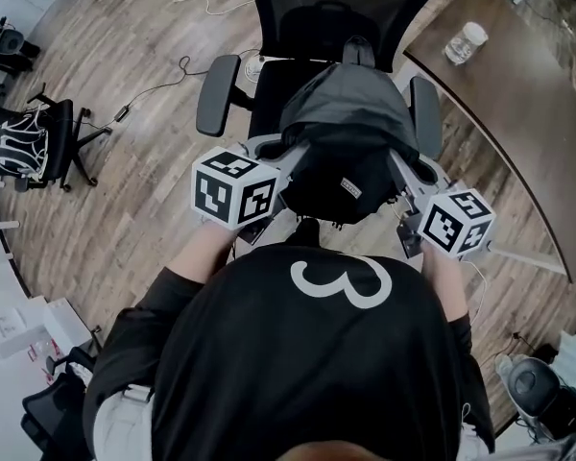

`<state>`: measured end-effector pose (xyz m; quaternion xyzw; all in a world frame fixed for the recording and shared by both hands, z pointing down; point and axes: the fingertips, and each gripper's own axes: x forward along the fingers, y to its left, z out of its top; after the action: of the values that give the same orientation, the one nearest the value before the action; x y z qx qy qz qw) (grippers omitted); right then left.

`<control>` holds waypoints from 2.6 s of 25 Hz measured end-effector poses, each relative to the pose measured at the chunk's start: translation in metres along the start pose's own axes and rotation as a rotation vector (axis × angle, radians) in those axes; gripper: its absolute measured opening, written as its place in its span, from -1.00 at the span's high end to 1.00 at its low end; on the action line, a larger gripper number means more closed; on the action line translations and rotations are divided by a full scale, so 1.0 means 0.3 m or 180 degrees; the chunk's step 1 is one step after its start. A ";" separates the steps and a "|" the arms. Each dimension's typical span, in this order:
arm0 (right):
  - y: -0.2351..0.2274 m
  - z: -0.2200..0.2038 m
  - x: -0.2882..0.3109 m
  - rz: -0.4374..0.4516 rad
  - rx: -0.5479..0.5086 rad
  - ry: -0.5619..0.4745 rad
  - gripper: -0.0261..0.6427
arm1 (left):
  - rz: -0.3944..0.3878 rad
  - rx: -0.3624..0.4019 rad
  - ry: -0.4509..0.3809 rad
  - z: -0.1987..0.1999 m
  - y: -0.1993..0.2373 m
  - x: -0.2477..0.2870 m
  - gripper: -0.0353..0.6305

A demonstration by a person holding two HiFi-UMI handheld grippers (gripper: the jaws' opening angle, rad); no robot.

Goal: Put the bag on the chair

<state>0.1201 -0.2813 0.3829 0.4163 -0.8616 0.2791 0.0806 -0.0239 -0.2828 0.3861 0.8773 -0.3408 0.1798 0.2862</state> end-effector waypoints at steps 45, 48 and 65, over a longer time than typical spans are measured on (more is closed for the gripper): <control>-0.637 0.200 0.830 -0.0242 0.0057 0.0492 0.83 | 0.0212 -0.0334 0.0289 0.290 0.754 0.664 0.83; -0.657 0.191 0.858 -0.0278 0.0074 0.0501 0.83 | 0.0222 -0.0406 0.0315 0.285 0.784 0.689 0.83; -0.732 0.175 0.977 -0.0222 0.0075 0.0377 0.83 | 0.0086 -0.0439 0.0304 0.275 0.908 0.793 0.82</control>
<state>0.1048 -0.6163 0.5389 0.4297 -0.8369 0.3105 0.1362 -0.0377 -0.6167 0.5473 0.8413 -0.3502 0.2013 0.3593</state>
